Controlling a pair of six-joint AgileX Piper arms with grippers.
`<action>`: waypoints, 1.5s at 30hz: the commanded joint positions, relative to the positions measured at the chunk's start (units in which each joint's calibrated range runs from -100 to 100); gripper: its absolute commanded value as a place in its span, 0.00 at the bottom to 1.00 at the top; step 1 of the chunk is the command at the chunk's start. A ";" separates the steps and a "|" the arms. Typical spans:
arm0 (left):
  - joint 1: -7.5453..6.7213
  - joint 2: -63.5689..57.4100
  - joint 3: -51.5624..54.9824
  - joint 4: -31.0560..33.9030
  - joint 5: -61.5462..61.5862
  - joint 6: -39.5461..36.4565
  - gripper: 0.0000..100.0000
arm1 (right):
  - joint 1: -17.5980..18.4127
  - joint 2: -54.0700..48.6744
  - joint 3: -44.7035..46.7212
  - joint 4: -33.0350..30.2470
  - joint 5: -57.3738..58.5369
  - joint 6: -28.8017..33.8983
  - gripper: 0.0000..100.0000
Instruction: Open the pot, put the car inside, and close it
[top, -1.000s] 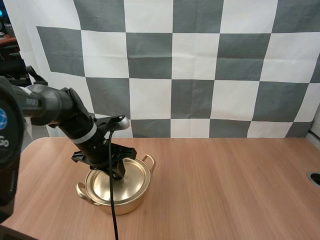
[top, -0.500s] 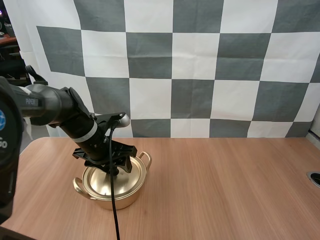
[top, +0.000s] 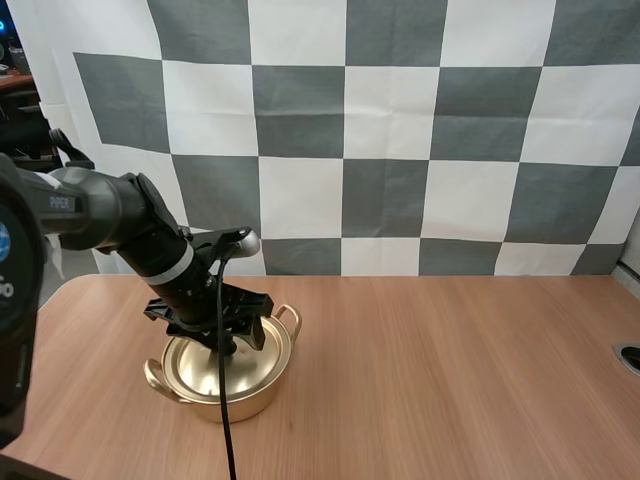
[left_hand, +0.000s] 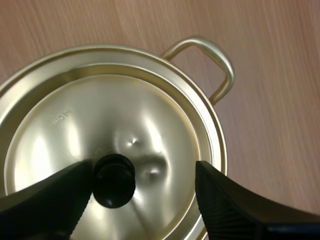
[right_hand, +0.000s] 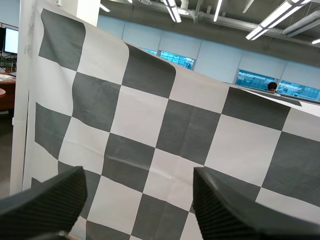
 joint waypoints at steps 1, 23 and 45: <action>0.00 0.00 0.02 0.81 0.40 0.91 1.00 | 0.02 0.00 0.02 0.27 0.05 0.01 1.00; 0.00 0.00 -12.44 0.88 -0.19 0.20 1.00 | 0.02 0.00 0.02 0.87 0.05 0.01 1.00; 0.00 -14.43 -65.86 4.91 13.00 -9.76 1.00 | 0.02 -4.14 0.02 -3.31 0.05 0.64 1.00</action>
